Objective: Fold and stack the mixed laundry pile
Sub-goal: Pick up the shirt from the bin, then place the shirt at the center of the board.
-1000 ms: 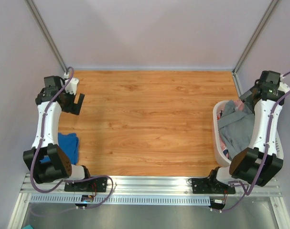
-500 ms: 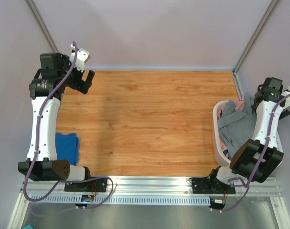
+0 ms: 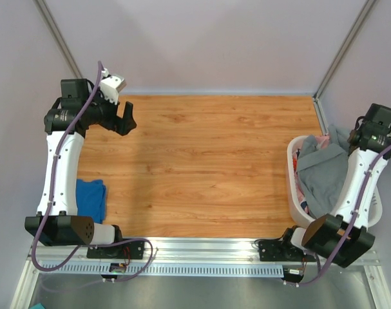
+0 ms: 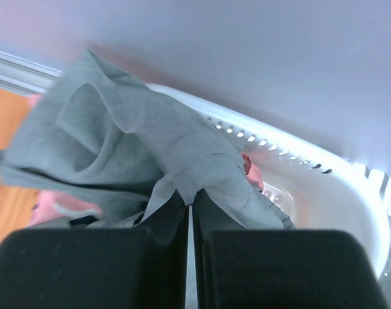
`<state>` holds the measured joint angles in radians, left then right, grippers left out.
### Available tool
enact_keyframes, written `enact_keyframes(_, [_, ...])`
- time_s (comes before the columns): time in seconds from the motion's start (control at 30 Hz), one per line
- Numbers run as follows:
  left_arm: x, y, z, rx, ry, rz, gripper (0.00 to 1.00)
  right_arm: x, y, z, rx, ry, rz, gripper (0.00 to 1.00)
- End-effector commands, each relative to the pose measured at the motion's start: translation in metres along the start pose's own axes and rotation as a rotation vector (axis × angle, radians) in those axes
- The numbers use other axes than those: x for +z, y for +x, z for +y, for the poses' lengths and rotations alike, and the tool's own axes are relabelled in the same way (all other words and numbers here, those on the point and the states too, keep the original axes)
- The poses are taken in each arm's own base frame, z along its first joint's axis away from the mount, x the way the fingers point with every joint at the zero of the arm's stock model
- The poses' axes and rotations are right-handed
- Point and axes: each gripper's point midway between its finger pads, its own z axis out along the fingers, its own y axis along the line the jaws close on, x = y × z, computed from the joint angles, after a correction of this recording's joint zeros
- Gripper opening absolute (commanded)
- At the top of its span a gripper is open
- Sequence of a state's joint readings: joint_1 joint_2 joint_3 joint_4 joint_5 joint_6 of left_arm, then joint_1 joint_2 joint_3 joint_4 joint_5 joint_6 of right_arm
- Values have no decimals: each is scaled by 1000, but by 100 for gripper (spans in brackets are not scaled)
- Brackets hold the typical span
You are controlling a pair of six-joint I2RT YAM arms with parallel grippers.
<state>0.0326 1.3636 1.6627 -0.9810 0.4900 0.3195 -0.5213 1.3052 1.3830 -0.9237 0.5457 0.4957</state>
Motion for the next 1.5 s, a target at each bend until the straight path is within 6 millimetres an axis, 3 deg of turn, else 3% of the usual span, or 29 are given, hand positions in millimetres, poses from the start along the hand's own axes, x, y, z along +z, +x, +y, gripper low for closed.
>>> enact_keyframes(0.0, [-10, 6, -20, -13, 67, 9, 100, -58, -64, 1, 81, -146, -196, 0])
enact_keyframes(0.03, [-11, 12, -25, -27, 89, 31, 100, -82, -82, 2, 114, -209, -251, 0])
enact_keyframes(0.13, [-11, 20, -37, -48, 154, 62, 100, -132, -110, 25, 133, -436, -323, 0])
enact_keyframes(0.17, [-12, 21, -39, -52, 164, 66, 100, -172, -131, 43, 138, -598, -377, 0])
enact_keyframes(0.23, [-12, 24, -44, -65, 193, 76, 100, -213, -146, 63, 127, -764, -419, 0])
enact_keyframes(0.27, [-12, 23, -46, -68, 201, 72, 100, -262, -159, 86, 105, -948, -453, 0])
enact_keyframes(0.33, [-14, 19, -51, -74, 227, 60, 100, -320, -165, 108, 68, -1163, -482, 0])
enact_keyframes(0.37, [-17, 15, -52, -68, 228, 46, 100, -379, -163, 128, 29, -1385, -497, 0])
enact_keyframes(0.43, [-21, 10, -56, -62, 239, 27, 100, -441, -157, 140, 4, -1620, -511, 0])
enact_keyframes(0.47, [-25, 5, -56, -50, 235, 12, 100, -494, -137, 151, -18, -1846, -470, 0])
enact_keyframes(0.5, [-29, 3, -58, -46, 237, 5, 100, -525, -137, 144, -1, -1954, -483, 0])
enact_keyframes(0.53, [-32, -1, -58, -35, 234, -8, 100, -567, -125, 136, 9, -2110, -466, 0])
enact_keyframes(0.57, [-36, -4, -61, -24, 233, -21, 100, -583, -111, 146, -3, -2176, -433, 0])
enact_keyframes(0.63, [-41, -7, -63, -12, 234, -38, 100, -632, -92, 129, 13, -2371, -385, 0])
enact_keyframes(0.7, [-52, -12, -69, 19, 227, -76, 100, -663, -66, 129, -6, -2476, -338, 0])
enact_keyframes(0.8, [-58, -15, -70, 44, 211, -104, 100, -678, -49, 144, 33, -2478, -267, 0])
enact_keyframes(0.87, [-62, -18, -71, 59, 201, -125, 100, -678, -43, 158, 69, -2451, -188, 0])
enact_keyframes(0.97, [-60, -17, -71, 56, 204, -124, 100, -674, -36, 174, 94, -2396, -119, 0])
enact_keyframes(1.07, [-47, -7, -63, 18, 190, -82, 100, -652, -14, 201, 72, -2249, -18, 0])
enact_keyframes(1.1, [-39, 1, -56, 1, 174, -45, 100, -636, 0, 216, 62, -2163, 12, 0])
enact_keyframes(1.2, [-19, 19, -46, -33, 172, 26, 100, -607, 34, 236, 44, -2032, 113, 0])
enact_keyframes(1.23, [-14, 23, -48, -46, 192, 40, 100, -586, 67, 247, -28, -1958, 174, 0])
enact_keyframes(1.3, [-1, 35, -52, -82, 251, 75, 100, -561, 98, 256, -52, -1838, 270, 0])
enact_keyframes(1.33, [2, 39, -55, -86, 269, 94, 100, -537, 130, 262, -111, -1755, 315, 0])
enact_keyframes(1.37, [6, 45, -56, -89, 278, 114, 100, -523, 146, 263, -138, -1702, 340, 0])
enact_keyframes(1.47, [21, 69, -50, -101, 271, 189, 100, -447, 208, 262, -233, -1441, 397, 0])
